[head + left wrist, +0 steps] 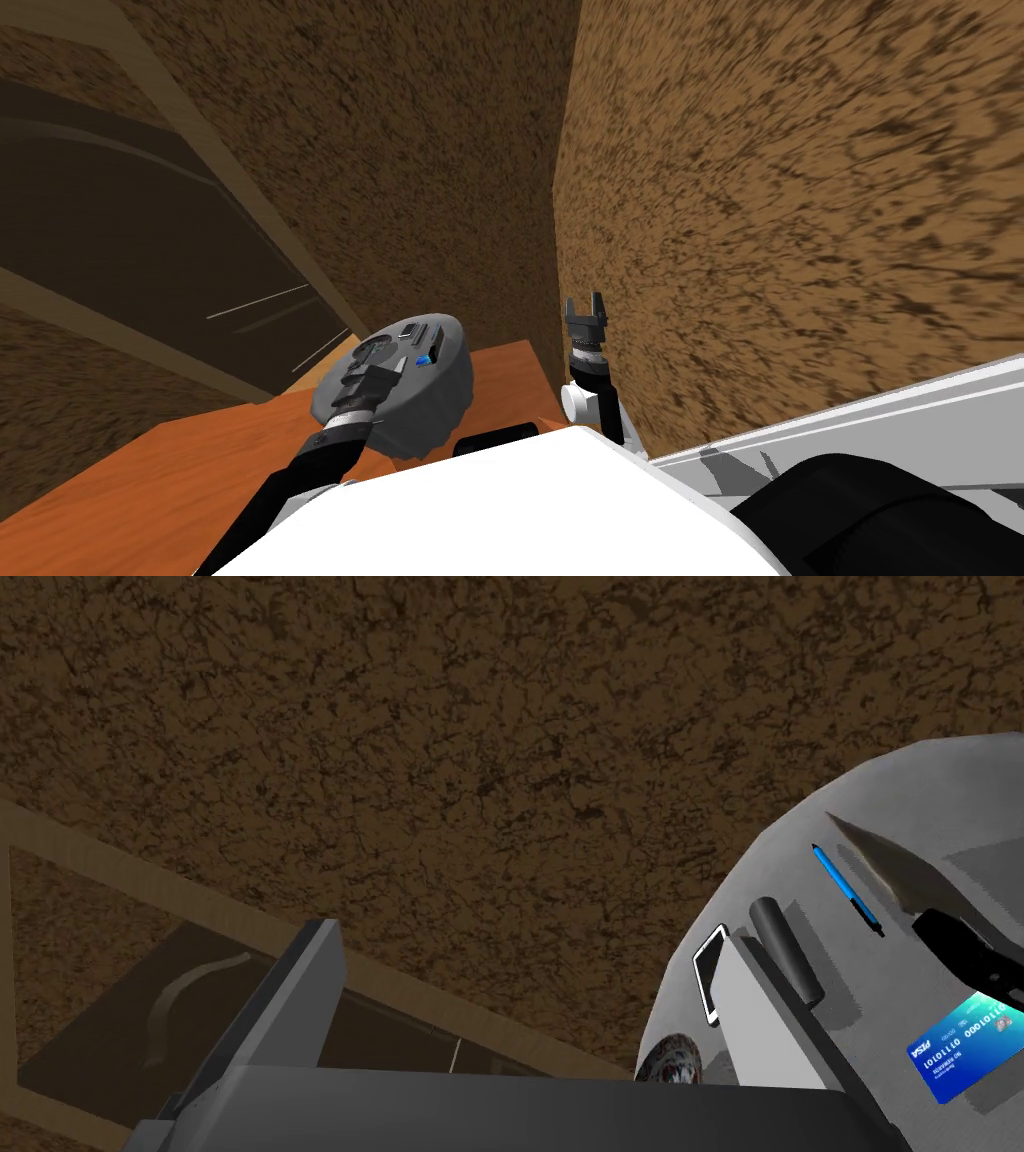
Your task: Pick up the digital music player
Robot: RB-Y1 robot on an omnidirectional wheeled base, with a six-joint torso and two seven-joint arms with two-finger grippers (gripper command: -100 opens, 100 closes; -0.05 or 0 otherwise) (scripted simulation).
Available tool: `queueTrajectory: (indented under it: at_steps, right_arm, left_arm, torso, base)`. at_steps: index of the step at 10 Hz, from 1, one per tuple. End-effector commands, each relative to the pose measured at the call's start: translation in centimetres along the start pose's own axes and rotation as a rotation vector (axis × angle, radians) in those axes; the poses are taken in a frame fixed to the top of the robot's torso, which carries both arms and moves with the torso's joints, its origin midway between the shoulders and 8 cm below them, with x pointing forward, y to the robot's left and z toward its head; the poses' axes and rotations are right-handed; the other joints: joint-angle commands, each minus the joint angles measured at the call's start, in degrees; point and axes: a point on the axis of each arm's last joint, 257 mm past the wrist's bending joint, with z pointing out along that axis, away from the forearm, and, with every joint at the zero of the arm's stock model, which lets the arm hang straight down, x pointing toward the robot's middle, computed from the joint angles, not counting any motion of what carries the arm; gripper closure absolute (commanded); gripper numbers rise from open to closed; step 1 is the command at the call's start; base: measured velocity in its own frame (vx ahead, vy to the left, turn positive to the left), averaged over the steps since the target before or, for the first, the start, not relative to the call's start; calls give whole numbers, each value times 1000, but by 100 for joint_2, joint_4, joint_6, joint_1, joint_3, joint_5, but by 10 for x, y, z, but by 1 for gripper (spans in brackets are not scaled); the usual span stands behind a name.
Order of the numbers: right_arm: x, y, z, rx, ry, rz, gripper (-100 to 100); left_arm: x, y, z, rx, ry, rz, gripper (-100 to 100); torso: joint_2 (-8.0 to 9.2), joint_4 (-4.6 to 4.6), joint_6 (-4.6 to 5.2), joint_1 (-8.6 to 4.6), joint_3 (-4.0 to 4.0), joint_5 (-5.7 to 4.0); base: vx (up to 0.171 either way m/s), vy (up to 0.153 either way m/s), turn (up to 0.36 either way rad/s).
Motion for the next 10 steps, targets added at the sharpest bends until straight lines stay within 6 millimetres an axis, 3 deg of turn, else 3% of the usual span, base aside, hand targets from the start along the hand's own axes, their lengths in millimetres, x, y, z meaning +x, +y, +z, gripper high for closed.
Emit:
queueTrajectory:
  at_steps: [1, 2, 4, 5, 7, 10]
  right_arm:
    - [0, 0, 0, 0, 0, 0, 0]
    - [0, 0, 0, 0, 0, 0, 0]
    - [0, 0, 0, 0, 0, 0, 0]
    - [0, 0, 0, 0, 0, 0, 0]
    - [0, 0, 0, 0, 0, 0, 0]
    - [0, 0, 0, 0, 0, 0, 0]
  left_arm:
    - [-31, 31, -10, -92, -68, -70, -100]
    - [-32, 36, -11, -111, -74, -70, -100]
    - [-65, 72, -29, -218, -167, -160, -100]
    - [-66, 75, -30, -232, -171, -161, -100]
    - [-97, 107, -52, -324, -268, -256, -100]
    - [-112, 129, -68, -397, -327, -307, -100]
  torso:
    - [0, 0, 0, 0, 0, 0]
    - [-5, -1, 1, -1, -3, -1]
    - [4, 1, 0, 19, 2, 3]
    - [5, 1, 0, 11, 3, 2]
    - [-3, 0, 0, 25, -2, 4]
    - [-3, 0, 1, 27, -2, 4]
  base:
    - [38, -143, -19]
    - [16, -87, -4]
    - [12, -91, -34]
    - [20, -77, -3]
    - [51, -71, -42]
    - [31, -57, -18]
